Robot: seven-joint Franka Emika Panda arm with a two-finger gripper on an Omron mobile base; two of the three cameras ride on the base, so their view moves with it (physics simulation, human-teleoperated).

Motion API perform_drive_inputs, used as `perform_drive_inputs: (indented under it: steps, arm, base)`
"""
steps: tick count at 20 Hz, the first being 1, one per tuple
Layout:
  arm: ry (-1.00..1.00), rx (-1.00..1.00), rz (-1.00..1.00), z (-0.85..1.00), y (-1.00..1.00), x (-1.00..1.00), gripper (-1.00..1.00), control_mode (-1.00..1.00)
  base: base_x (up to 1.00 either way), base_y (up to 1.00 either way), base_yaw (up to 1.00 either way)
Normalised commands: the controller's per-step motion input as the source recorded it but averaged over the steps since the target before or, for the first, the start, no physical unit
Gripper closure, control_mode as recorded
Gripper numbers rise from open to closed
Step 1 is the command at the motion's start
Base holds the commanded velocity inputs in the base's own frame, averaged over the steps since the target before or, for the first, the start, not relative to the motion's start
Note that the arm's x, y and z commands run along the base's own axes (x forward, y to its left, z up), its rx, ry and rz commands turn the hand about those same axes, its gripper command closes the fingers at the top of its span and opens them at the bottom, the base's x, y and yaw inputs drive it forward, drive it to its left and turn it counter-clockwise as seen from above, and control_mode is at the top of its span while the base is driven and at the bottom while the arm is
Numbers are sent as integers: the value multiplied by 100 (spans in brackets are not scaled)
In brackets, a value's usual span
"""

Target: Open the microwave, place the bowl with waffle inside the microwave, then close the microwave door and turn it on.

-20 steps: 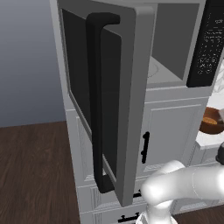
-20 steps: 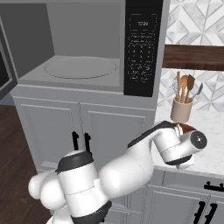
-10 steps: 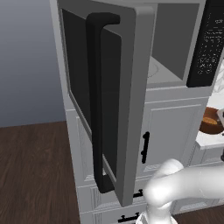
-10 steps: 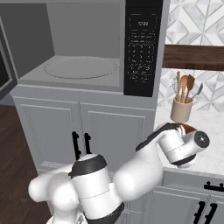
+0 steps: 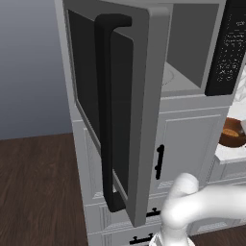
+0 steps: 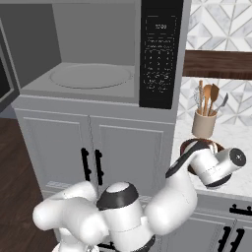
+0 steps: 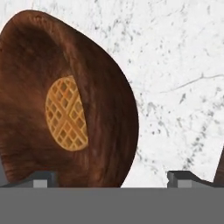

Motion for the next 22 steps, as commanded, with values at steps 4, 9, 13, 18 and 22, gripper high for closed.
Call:
perform_drive_inputs:
  steps: [4,9,13,18,22]
  arm:
    - [7,4,-4,-9,-20,21,-100,-100]
    - [3,2,-3,-23,-10,18,-100,-100]
    - [0,2,-2,-26,-6,3,100,-100]
    - [0,0,0,-3,-3,0,100,-100]
    - [0,0,0,0,0,0,100,-100]
  base:
    - [0,0,0]
    - [0,0,0]
    - [0,0,0]
    - [0,0,0]
    - [0,0,0]
